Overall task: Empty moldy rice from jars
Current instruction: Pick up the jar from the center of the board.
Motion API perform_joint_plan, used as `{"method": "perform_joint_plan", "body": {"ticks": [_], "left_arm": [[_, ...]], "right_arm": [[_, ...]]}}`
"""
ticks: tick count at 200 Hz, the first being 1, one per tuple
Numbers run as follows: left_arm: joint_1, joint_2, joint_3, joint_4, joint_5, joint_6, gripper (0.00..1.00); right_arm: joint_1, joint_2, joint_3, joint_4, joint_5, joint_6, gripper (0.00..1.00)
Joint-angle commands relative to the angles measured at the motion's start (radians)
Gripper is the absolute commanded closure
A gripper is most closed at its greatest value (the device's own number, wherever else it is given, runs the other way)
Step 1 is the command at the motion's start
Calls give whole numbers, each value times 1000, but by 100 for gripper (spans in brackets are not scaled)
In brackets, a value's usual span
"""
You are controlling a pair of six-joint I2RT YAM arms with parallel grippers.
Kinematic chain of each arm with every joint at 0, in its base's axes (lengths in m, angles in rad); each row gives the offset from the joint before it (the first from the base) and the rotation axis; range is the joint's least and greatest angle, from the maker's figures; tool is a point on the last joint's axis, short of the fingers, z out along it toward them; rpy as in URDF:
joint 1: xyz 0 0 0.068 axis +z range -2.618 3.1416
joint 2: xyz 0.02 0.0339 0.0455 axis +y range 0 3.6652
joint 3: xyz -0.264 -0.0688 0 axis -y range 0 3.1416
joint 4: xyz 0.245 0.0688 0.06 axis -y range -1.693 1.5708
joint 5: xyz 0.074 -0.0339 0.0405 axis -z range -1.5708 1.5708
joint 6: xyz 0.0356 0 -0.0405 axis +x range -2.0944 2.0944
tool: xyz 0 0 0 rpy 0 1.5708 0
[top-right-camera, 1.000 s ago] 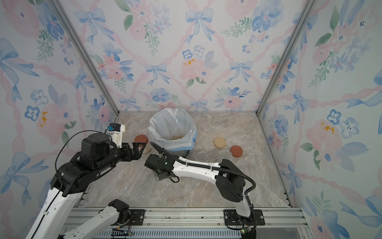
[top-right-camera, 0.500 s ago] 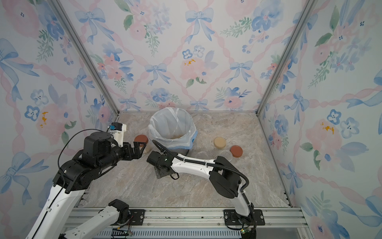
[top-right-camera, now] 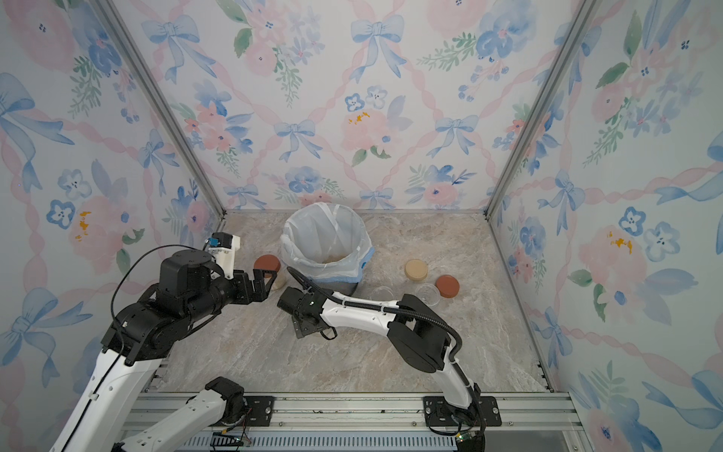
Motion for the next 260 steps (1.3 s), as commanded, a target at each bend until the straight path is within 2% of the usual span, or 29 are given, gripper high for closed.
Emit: {"method": "perform_joint_plan", "body": {"ticks": [1,14,49,93,110,119,134,210,260], "left_arm": [[10,-16,-10,-8,10,19,2],[10,-18,-11,-8,11,19,2],[11,-21,-5,-8,12,21,2],[13,-26,1,-8,10,22,2],[13,-29,4,-7,8,22,2],[13,-29,7,-5,7,23,2],[13,-32,12,-1,4,30,2],[15,-23,51,46,14,72,2],[14,-34,29,160,88,85,2]], "right_arm": [[-21,13,-14,22,27,6,13],[-23,19,-14,22,34,8,17],[-25,23,-19,26,36,7,36],[-24,-1,-17,7,48,-2,78],[-22,-18,-9,-9,55,-8,92],[-18,-28,-7,-15,59,-10,96],[-14,-48,-1,-31,59,-11,100],[-5,-180,24,-123,65,-31,100],[-11,-275,31,-184,43,-45,100]]}}
